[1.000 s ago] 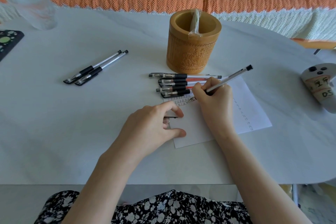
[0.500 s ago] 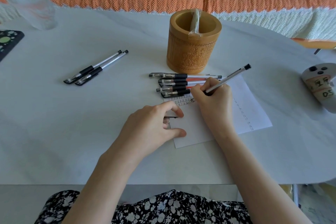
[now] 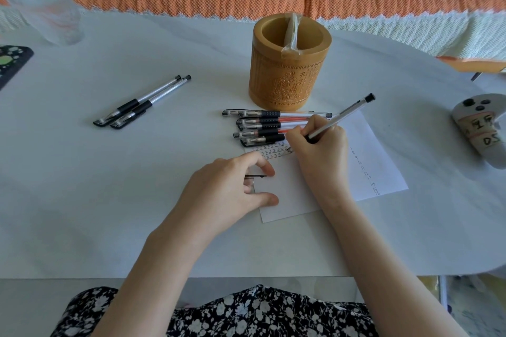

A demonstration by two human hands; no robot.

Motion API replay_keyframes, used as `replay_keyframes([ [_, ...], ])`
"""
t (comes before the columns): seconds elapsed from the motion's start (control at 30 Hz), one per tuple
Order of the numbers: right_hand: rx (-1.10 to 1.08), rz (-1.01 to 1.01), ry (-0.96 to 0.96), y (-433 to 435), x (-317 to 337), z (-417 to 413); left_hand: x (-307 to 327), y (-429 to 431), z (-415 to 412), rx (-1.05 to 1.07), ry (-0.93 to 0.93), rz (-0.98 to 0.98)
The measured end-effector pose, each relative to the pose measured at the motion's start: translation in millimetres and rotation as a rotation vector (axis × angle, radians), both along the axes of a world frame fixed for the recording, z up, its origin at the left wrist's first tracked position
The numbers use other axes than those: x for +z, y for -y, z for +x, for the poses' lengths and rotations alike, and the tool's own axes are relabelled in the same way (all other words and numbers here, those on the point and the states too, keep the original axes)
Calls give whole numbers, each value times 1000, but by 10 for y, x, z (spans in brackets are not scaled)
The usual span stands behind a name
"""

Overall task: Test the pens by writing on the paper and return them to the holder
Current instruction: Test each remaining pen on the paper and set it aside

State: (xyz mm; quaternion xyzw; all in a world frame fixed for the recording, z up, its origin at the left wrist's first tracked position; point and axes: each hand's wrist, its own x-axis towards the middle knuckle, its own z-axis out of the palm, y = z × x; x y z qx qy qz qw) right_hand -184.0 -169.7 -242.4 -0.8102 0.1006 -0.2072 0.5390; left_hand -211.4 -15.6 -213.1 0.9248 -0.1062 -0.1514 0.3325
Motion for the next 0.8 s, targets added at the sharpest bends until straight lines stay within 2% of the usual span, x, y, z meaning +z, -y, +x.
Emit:
replay_keyframes([
  [0.4,-5,26,-24,2,32,-10,-15,-12,7,-36,23,-30],
  [0.47,-20,160,-40,28,86,-13,-18,-16,1,-47,29,-130],
  [0.6,116,643,-25,115,216,-67,24,-28,18,-35,-66,-465],
  [0.8,271,646,-99,17,235,-161,33,-8,14,-68,-130,-598],
])
